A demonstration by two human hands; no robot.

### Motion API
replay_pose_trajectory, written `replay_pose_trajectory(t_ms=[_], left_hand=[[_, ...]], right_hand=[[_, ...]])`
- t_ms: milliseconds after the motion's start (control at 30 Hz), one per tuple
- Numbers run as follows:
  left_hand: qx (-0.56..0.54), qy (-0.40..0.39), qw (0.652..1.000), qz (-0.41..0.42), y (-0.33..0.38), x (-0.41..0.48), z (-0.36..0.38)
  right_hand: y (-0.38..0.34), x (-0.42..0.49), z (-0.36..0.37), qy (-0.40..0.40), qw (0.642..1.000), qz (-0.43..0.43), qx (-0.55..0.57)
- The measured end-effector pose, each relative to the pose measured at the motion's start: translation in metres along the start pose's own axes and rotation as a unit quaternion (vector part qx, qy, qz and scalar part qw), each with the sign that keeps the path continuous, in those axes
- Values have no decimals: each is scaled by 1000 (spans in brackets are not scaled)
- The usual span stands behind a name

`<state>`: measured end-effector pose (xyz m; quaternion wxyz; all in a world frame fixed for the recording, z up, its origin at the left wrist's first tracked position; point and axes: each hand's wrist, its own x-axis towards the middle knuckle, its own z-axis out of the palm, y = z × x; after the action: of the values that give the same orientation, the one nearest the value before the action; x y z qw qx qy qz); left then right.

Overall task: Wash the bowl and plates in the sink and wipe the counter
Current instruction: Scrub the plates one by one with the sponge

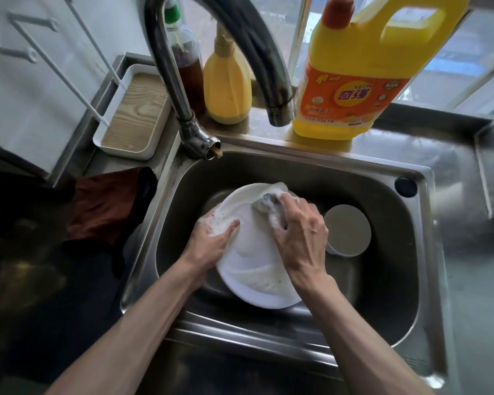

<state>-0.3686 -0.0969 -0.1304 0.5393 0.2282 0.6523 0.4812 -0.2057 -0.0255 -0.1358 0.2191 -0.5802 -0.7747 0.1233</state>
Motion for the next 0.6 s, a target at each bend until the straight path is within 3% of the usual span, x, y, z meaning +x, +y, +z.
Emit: replay_pose_trajectory(t_ms=[200,300,433,533,600], left_hand=[[11,-37,999,31,6,0,-2],[-6,-39,999,21,6,-1,-3],[16,-51,998,32,7,-2,-1],[13,-52,998,26,6,-2,-1],[23,-47,998,35,6,-1,-1]], right_hand=[[-1,-2,6,-48,989,-133,32],[10,5,1,-10,999,-39,14],[-5,-4,4,-38,991,-124,7],[6,5,1,-10,1000,-19,19],[0,2,3,-31,999,-41,9]])
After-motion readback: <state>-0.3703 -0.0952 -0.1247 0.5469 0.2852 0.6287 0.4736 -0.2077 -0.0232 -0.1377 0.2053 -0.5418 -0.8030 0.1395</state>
